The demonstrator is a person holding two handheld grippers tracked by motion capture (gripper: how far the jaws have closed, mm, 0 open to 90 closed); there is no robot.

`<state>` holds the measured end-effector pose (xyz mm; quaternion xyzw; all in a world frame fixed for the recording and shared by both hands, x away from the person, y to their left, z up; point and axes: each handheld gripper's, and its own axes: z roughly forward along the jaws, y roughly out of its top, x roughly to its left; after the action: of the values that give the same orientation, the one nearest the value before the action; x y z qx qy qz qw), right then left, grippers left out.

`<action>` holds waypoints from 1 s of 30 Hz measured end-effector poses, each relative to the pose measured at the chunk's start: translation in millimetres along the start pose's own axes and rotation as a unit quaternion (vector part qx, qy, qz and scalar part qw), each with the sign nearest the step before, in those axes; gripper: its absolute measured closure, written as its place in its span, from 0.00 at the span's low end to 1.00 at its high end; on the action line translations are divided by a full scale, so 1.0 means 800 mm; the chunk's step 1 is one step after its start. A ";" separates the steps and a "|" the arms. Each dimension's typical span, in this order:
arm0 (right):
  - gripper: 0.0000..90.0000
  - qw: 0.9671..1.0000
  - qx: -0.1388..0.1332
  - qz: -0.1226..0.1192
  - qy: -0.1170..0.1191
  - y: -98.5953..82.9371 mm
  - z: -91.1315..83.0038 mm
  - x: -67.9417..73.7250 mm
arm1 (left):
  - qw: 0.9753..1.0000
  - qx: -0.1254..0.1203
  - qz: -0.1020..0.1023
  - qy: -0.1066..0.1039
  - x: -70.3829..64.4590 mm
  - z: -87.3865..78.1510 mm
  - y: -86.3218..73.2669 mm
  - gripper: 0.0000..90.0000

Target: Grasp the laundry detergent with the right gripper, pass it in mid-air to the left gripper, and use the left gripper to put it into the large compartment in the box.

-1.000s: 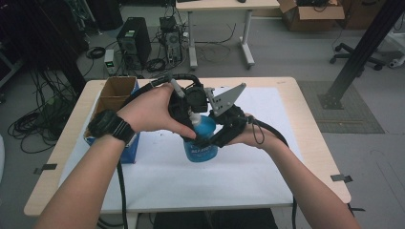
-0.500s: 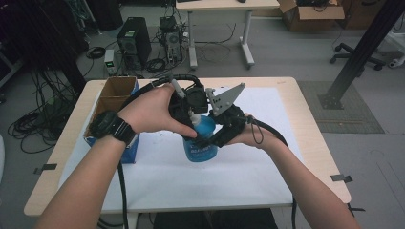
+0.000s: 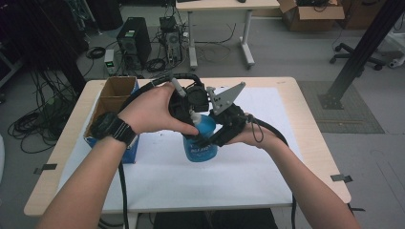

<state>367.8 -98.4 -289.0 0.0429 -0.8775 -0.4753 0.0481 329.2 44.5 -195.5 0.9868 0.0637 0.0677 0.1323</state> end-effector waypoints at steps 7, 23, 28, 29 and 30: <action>0.33 1.000 -0.001 0.007 0.008 -0.002 -0.003 -0.002 | 1.000 0.011 -0.024 -0.012 0.005 -0.004 0.001 0.42; 0.04 0.991 0.114 0.044 -0.049 -0.047 -0.042 -0.017 | 0.972 0.026 -0.219 0.074 0.048 -0.068 -0.036 0.42; 0.05 0.984 0.161 0.034 -0.068 -0.061 -0.057 -0.015 | 0.951 0.017 -0.293 0.093 0.062 -0.091 -0.055 0.42; 0.05 0.980 0.184 0.035 -0.073 -0.068 -0.062 -0.013 | 0.939 0.014 -0.329 0.102 0.068 -0.104 -0.065 0.42; 0.05 0.980 0.184 0.035 -0.073 -0.068 -0.062 -0.013 | 0.939 0.014 -0.329 0.102 0.068 -0.104 -0.065 0.42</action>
<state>386.2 -168.1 -307.8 -0.0146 -0.9520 -0.3057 -0.0081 364.8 123.3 -124.0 0.9004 0.3988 0.1200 0.1258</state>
